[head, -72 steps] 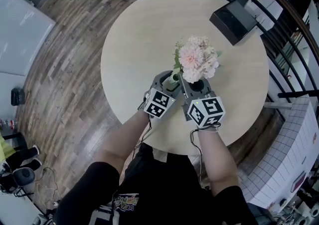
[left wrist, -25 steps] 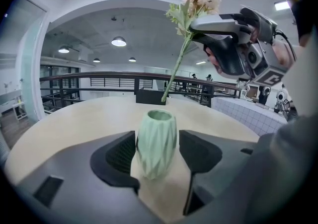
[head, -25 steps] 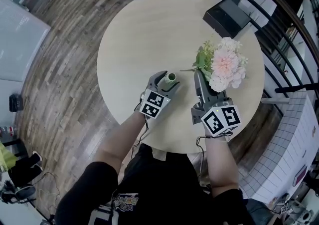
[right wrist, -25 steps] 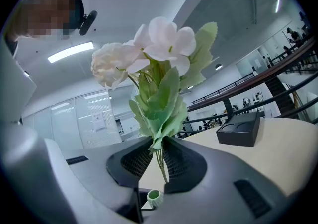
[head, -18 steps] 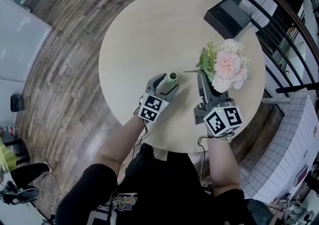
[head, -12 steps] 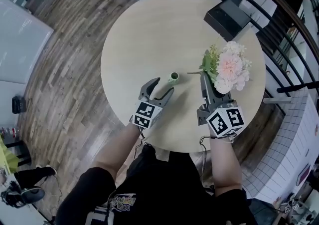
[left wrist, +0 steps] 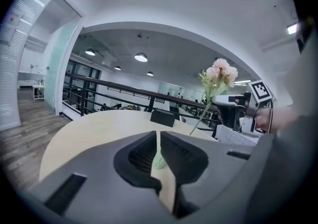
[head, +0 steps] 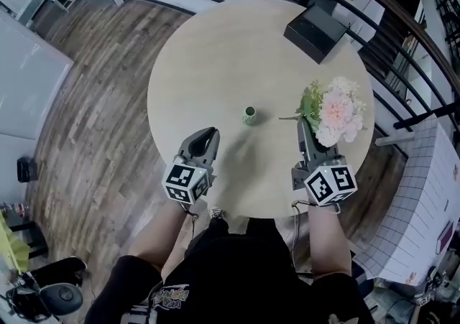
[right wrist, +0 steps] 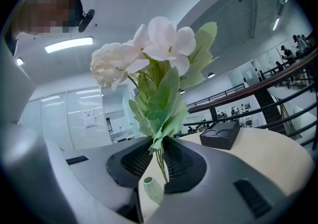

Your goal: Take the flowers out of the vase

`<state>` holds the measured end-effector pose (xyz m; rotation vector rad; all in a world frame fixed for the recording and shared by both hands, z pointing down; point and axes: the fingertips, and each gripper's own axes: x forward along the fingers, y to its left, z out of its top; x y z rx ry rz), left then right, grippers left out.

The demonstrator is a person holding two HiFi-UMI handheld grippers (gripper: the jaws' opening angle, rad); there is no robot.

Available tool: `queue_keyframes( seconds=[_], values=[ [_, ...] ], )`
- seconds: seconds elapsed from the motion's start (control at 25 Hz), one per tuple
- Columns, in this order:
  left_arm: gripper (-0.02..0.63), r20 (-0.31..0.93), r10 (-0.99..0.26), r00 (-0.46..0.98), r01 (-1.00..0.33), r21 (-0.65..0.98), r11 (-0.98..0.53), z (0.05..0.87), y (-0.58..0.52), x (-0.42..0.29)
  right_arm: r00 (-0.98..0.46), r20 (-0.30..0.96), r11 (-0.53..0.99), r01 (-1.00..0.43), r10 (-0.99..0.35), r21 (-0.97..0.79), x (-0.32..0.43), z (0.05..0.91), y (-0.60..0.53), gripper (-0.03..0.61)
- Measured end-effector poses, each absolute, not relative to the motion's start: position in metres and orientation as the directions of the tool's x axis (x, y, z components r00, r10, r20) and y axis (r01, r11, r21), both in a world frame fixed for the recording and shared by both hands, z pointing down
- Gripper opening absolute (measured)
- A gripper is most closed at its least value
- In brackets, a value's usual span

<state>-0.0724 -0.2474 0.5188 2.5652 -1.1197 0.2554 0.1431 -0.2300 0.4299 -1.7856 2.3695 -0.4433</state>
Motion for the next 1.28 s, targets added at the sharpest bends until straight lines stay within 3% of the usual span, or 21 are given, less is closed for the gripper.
queue_keyframes(
  seconds=[0.08, 0.48, 1.28],
  values=[
    [0.008, 0.278, -0.670, 0.688, -0.725, 0.226, -0.651, 0.506, -0.240, -0.078, -0.268, 0.062, 0.236, -0.920, -0.961, -0.313, 0.142, 0.427, -0.218, 0.074],
    [0.006, 0.260, -0.639, 0.723, -0.690, 0.285, -0.665, 0.454, -0.200, -0.143, -0.195, 0.047, 0.173, -0.941, -0.980, -0.292, 0.089, 0.396, -0.156, 0.074],
    [0.006, 0.287, -0.554, 0.782, -0.621, 0.274, -0.734, 0.458, -0.092, -0.159, -0.150, 0.083, 0.119, -0.947, -0.985, -0.299, 0.059, 0.405, -0.027, 0.072]
  ],
)
